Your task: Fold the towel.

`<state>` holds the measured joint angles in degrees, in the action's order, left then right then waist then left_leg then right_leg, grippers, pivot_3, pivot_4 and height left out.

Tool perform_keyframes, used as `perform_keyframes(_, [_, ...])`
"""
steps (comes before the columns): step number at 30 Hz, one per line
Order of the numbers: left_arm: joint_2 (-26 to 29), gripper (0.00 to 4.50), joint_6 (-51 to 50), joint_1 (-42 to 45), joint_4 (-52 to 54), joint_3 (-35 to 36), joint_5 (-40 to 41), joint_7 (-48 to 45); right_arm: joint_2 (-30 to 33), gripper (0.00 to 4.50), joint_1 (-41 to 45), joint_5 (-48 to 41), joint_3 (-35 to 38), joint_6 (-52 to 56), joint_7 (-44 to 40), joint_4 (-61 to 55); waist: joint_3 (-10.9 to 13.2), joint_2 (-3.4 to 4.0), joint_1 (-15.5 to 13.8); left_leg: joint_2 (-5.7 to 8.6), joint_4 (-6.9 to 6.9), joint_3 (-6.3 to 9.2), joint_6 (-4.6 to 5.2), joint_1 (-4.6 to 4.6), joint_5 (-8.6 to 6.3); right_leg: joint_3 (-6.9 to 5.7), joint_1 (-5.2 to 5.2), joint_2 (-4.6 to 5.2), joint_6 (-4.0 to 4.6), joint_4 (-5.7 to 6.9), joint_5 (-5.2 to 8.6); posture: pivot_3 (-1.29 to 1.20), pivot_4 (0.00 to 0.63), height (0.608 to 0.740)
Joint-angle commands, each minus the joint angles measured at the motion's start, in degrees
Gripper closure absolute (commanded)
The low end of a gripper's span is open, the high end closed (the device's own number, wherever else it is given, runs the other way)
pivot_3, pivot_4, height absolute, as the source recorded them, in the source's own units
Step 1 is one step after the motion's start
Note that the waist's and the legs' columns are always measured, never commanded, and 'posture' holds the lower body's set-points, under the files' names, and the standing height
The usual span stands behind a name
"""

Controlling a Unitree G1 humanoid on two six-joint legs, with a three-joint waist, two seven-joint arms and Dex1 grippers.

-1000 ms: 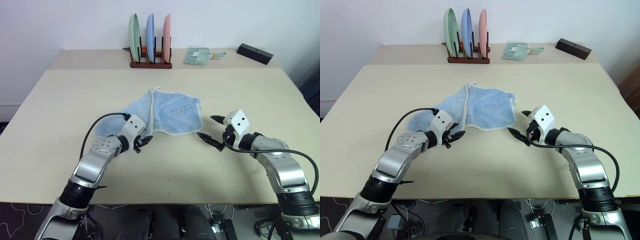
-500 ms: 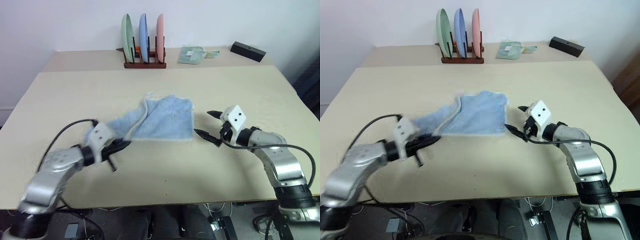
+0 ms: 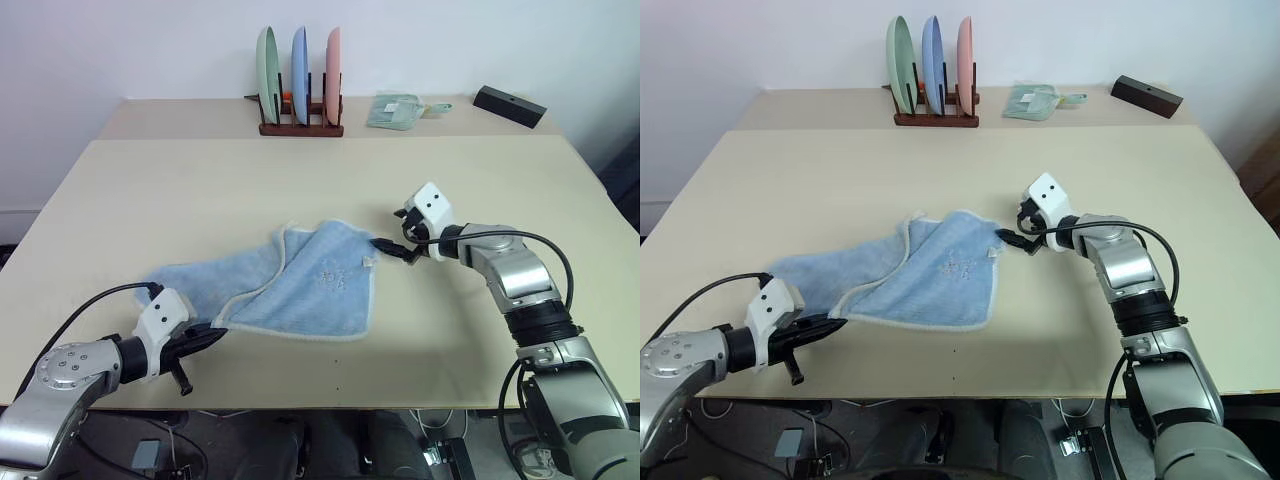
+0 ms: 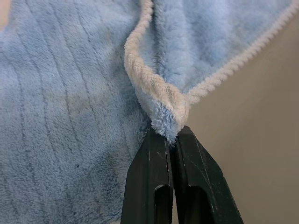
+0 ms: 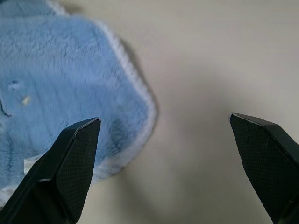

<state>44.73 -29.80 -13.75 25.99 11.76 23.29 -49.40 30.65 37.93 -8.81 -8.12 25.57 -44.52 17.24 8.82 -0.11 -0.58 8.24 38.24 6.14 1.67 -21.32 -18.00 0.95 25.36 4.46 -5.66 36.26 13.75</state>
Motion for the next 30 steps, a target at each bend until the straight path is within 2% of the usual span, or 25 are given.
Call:
perform_keyframes(1, [-0.07, 3.54, -0.98, 0.22, 2.10, 2.20, 1.54, 1.06, -0.51, 0.00, 1.22, -0.25, 1.72, -0.98, 0.23, -1.98, 0.00, 0.00, 0.01, 0.00, 0.00, 0.00, 0.00, 0.00, 0.00, 0.00, 0.00, 0.00, 0.00, 0.00, 0.00, 0.00, 0.150, 0.740])
perform_keyframes(4, [0.68, 2.14, -0.86, 0.21, 2.74, 2.35, 1.10, 1.43, -0.78, 0.00, 0.28, -0.55, 2.18, -0.53, 0.52, -3.40, 0.00, 0.00, 0.01, 0.00, 0.00, 0.00, 0.00, 0.00, 0.00, 0.00, 0.00, 0.00, 0.00, 0.00, 0.00, 0.00, 0.150, 0.740])
perform_keyframes(12, [-0.18, 2.14, -6.96, 1.32, 3.82, 6.53, 7.57, 2.83, -0.90, 0.00, -3.16, -0.90, 2.72, 0.96, 1.36, -7.66, 0.00, 0.00, -0.01, 0.00, 0.00, 0.01, 0.00, 0.00, 0.00, 0.00, -0.01, 0.00, 0.00, 0.00, 0.00, 0.00, 0.150, 0.740])
perform_keyframes(15, [-0.69, 3.04, -8.46, 1.15, 3.48, 7.27, 8.92, 3.59, -1.10, 0.00, -3.35, -0.99, 3.09, 1.27, 2.05, -8.04, 0.00, 0.00, 0.04, 0.00, 0.00, 0.00, 0.00, 0.01, 0.00, 0.00, 0.00, -0.01, 0.00, 0.01, 0.00, 0.00, 0.150, 0.740])
perform_keyframes(18, [-0.90, 4.45, -8.85, 0.35, 2.53, 7.02, 8.61, 4.51, -1.48, 0.00, -3.28, -0.98, 3.38, 1.30, 2.74, -8.24, 0.00, 0.00, 0.13, -0.01, 0.00, 0.00, 0.00, 0.01, 0.00, 0.00, 0.00, -0.02, 0.00, 0.01, 0.00, 0.00, 0.150, 0.740])
perform_keyframes(23, [-0.98, 4.45, -6.39, -1.66, 0.65, 7.58, 6.82, 4.99, -1.75, 0.00, -3.42, -1.02, 3.57, 1.19, 3.35, -8.51, 0.00, 0.00, 0.18, -0.01, -0.01, 0.00, 0.00, 0.01, 0.00, 0.00, 0.00, -0.02, 0.00, 0.01, 0.00, 0.00, 0.150, 0.740])
perform_keyframes(29, [-6.13, 4.45, -12.74, -0.83, -5.71, 15.98, 19.41, 4.81, -2.59, 0.00, -3.93, -1.21, 3.48, 0.83, 3.85, -9.65, -0.01, 0.01, 0.17, -0.01, 0.00, 0.01, 0.00, 0.01, 0.00, 0.00, 0.01, -0.02, 0.00, 0.02, 0.00, 0.00, 0.150, 0.740])
perform_keyframes(30, [-6.21, 4.20, -13.61, -0.94, -5.89, 16.34, 20.47, 4.45, -2.95, 0.00, -4.01, -1.19, 3.43, 0.70, 4.08, -9.78, -0.01, 0.01, 0.17, -0.01, 0.00, 0.01, 0.00, 0.01, 0.00, 0.00, 0.01, -0.02, 0.00, 0.02, 0.00, 0.00, 0.150, 0.740])
